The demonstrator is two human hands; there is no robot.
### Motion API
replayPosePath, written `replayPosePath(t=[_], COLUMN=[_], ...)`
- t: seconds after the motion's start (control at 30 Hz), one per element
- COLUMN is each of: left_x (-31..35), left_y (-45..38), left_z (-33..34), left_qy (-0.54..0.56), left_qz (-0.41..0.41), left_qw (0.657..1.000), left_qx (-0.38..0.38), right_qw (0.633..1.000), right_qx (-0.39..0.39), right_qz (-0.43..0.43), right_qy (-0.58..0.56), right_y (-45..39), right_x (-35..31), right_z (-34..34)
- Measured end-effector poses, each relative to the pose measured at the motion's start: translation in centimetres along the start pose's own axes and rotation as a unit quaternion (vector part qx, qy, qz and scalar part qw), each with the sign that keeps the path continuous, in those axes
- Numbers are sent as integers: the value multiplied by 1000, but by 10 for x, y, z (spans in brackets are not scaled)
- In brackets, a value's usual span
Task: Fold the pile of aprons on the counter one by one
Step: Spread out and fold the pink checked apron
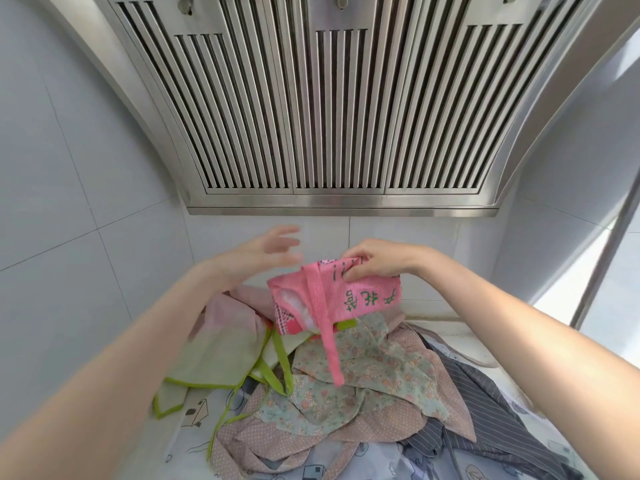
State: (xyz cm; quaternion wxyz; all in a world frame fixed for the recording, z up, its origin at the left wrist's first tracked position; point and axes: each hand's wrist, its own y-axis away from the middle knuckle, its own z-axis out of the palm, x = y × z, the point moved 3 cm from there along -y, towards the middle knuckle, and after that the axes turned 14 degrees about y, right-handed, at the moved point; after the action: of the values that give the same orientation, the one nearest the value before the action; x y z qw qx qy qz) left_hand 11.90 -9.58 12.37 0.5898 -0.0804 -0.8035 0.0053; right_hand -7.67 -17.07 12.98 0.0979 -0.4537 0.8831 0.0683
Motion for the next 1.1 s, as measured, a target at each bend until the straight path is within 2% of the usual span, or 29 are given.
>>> replayPosePath(t=[0.07,0.13,0.17,0.23,0.3,0.33,0.37,0.4,0.47,0.5,0.53,0.6,0.67,0.73,0.8,0.83,0.9,0.97,1.03,1.07,1.1], left_x=[10,16,15,8,1,-4,-7,-10,-12,-12,-11,-10,-10,-11,-12,-11,-9,-3,2,3,3], left_y=[-8,-15,-19,-21,-21,-21,-20,-19,-17,-16,-16,-14,-8,-1,7,10,14,14,14,14,14], left_z=[23,36,38,33,22,15,9,4,-3,-4,-5,-5,-13,-27,-39,-41,-35,-22,-7,1,8], left_qy=[-205,-268,-252,-189,-133,-93,-39,21,110,135,155,178,186,210,236,240,230,211,196,192,195], left_qz=[-31,-31,-34,-59,-73,-76,-82,-87,-97,-101,-104,-109,-117,-114,-104,-98,-103,-117,-120,-121,-122], left_qw=[973,956,962,978,988,992,993,990,978,973,970,968,966,960,954,954,963,970,973,973,971], left_qx=[-96,-112,-102,-66,7,46,81,109,149,156,154,142,137,143,155,151,98,30,-25,-49,-68], right_qw=[1000,1000,1000,990,958,942,935,938,949,944,932,882,838,821,819,829,880,935,974,978,954], right_qx=[-3,-2,21,136,263,288,268,212,65,23,11,7,-37,-117,-207,-245,-285,-240,-117,-21,88], right_qz=[-14,-14,-8,31,109,141,167,179,157,131,107,53,22,30,43,55,87,141,170,182,223], right_qy=[8,10,21,35,-27,-94,-160,-209,-264,-302,-347,-468,-544,-558,-534,-499,-370,-221,-90,-102,-181], right_y=[-3,-4,-4,-6,1,5,8,10,7,3,-1,-4,1,9,18,20,20,3,-7,-5,-3], right_x=[-10,-17,-18,-11,-3,0,3,4,-2,-5,-8,-13,-15,-6,8,11,9,12,21,25,30], right_z=[-2,0,-1,-1,-3,-1,5,15,46,60,72,81,77,73,76,80,87,88,89,83,74])
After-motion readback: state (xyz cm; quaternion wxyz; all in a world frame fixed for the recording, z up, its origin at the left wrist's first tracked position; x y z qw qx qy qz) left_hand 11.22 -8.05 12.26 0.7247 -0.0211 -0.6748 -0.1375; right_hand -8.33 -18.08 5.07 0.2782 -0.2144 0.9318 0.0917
